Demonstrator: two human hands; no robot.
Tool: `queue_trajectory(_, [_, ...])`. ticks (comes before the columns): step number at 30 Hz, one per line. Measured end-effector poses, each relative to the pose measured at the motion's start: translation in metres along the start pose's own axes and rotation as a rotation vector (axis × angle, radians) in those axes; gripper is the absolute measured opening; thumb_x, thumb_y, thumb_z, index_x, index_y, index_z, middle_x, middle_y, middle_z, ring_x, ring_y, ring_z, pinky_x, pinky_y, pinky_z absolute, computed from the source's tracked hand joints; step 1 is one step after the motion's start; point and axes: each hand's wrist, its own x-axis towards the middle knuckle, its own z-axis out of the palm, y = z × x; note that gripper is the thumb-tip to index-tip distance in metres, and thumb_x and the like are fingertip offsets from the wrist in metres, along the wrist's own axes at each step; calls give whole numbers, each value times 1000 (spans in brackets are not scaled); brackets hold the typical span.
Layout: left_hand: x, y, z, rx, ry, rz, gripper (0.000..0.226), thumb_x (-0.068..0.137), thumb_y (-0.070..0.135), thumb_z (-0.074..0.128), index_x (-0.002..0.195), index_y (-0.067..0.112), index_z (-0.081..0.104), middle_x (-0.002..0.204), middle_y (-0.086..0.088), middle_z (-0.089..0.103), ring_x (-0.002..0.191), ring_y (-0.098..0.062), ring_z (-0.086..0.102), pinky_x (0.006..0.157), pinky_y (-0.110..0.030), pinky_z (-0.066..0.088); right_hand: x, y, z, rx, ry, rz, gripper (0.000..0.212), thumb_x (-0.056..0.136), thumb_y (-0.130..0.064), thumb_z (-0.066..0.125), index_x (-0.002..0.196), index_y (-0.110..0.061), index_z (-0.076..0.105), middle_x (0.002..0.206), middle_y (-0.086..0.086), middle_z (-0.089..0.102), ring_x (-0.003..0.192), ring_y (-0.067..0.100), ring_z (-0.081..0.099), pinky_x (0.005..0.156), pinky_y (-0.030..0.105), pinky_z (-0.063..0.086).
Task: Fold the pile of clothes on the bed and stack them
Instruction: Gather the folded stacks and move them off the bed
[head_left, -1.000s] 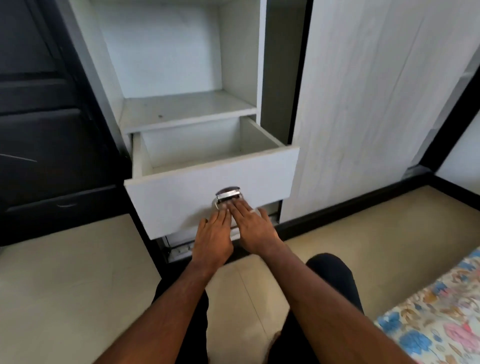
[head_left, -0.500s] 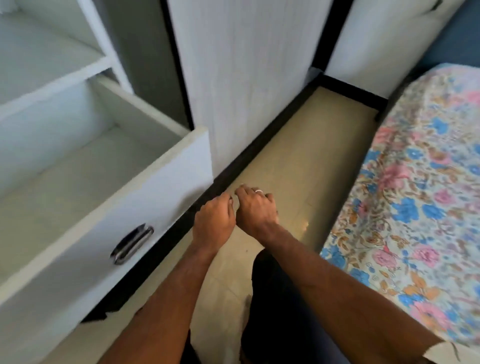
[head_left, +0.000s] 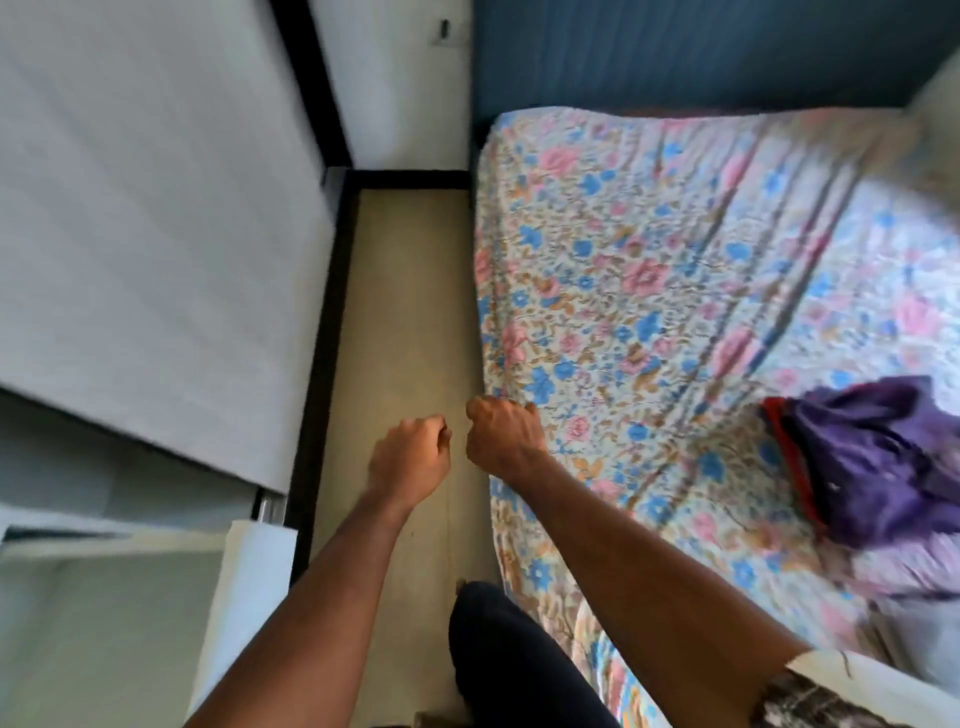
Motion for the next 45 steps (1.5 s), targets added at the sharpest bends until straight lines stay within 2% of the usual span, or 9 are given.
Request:
queue_trajectory(7, [35,140,-27,127,-184,310,28,100,37,47,103,17,66,100,-12,71,97,-36,67,73,-39,50,-64,100,-88,177,119,370,28,85,-20,53,111,-18,63,112,11,68,107,37,66,99,46,46])
queue_trajectory(13, [29,269,4,67,-353,604,31,102,44,43,79,23,49,90,-8,68,89,-32,65,70,-39,49,-147,199,-102,297,252,728,23,85,-19,53,104,-15,64,105,12,70,99,38,68,80,38,52])
queue_trajectory(20, [13,374,49,93,-560,850,35,102,47,41,82,20,52,82,-2,62,82,-28,62,71,-39,48,-225,281,-84,388,308,1088,23,83,-23,50,102,-19,62,105,8,72,99,34,68,82,40,54])
queue_trajectory(28, [59,433,124,-23,-859,871,39,103,49,40,102,17,62,98,-2,67,91,-18,62,88,-39,51,-232,357,-49,577,375,1337,35,98,-38,49,130,-24,56,120,6,68,109,29,66,88,43,53])
queue_trajectory(33, [132,443,197,-17,-950,791,92,79,92,29,133,23,56,133,0,61,117,-16,60,102,-47,50,-194,419,-20,727,391,1406,50,97,-56,53,133,-22,48,129,2,62,116,24,62,99,45,51])
queue_trajectory(36, [172,458,230,-19,-968,696,100,75,93,45,146,23,47,147,-3,52,126,-20,56,107,-49,46,-171,468,6,814,389,1448,63,93,-64,52,137,-19,43,131,6,59,116,26,59,98,45,51])
queue_trajectory(40, [218,496,266,-67,-931,649,96,63,96,54,125,24,63,124,1,66,111,-18,63,99,-45,51,-140,539,40,950,441,1525,100,79,-84,46,151,-17,29,147,13,50,129,34,54,104,52,48])
queue_trajectory(43, [240,532,286,-68,-997,651,68,76,77,66,118,24,59,118,4,63,103,-13,62,98,-40,49,-118,585,53,965,505,1571,112,76,-88,47,159,-21,13,161,17,30,141,39,41,113,57,39])
queue_trajectory(45, [263,555,316,-57,-946,637,112,65,83,68,145,9,41,145,-14,49,124,-27,55,108,-46,44,-104,611,53,969,585,1584,109,77,-85,52,159,-28,8,163,18,22,145,41,36,114,58,37])
